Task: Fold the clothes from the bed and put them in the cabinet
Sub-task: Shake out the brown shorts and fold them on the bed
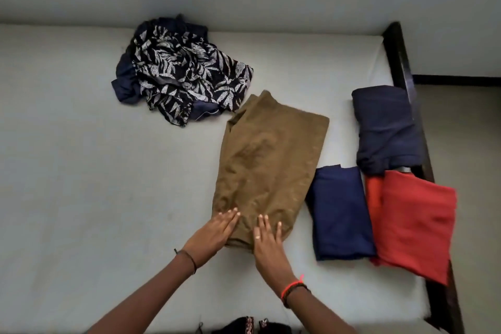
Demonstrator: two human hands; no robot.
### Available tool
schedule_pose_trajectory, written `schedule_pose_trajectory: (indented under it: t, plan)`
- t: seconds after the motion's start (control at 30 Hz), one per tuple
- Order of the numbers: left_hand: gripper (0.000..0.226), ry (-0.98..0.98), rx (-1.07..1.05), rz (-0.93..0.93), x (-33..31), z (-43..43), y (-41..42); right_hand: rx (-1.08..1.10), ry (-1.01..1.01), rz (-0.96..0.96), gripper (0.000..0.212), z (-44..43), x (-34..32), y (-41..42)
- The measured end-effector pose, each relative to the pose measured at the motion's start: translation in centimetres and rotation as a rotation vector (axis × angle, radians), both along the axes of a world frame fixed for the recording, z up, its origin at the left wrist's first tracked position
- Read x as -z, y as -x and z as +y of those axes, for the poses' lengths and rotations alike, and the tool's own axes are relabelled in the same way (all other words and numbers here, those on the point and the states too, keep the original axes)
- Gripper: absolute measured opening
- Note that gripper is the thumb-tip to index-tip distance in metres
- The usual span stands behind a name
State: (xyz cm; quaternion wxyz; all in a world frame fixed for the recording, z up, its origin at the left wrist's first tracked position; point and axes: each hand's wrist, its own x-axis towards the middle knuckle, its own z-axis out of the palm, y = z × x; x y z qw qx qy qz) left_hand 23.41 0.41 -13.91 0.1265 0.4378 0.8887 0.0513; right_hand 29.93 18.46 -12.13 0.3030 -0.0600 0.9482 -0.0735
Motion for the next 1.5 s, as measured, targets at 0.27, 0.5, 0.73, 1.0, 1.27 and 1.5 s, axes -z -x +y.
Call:
schedule_pose_trajectory:
  t: [0.27,0.5,0.73,1.0,1.27,1.5]
  plan:
    - [0.096,-0.008,-0.081,-0.385,-0.2,-5.0,-8.3,-0.073,0.274,-0.073,0.047,-2.4,1.3,-8.9]
    - [0.06,-0.008,-0.015,-0.324,-1.7,-6.8,-4.2,0.245,0.45,-0.208,0.085,2.1,-1.8,-5.4]
    - [0.049,-0.205,-0.444,-0.688,-2.5,-4.9,0.7,0.571,0.616,-0.137,0.025,4.7,-2.5,-2.3]
    - [0.065,-0.387,-0.985,-0.85,0.5,-0.3,5.8,1.058,0.761,-0.13,0.01,6.2,0.4,3.9]
    - [0.057,-0.36,-0.747,-0.19,1.2,0.1,4.9,0.638,0.155,0.293,0.048,5.1,1.2,3.6]
    - [0.086,0.061,0.026,0.021,3.4,-2.8,2.7,-0.097,0.072,0.292,0.1,2.2,2.4,0.6]
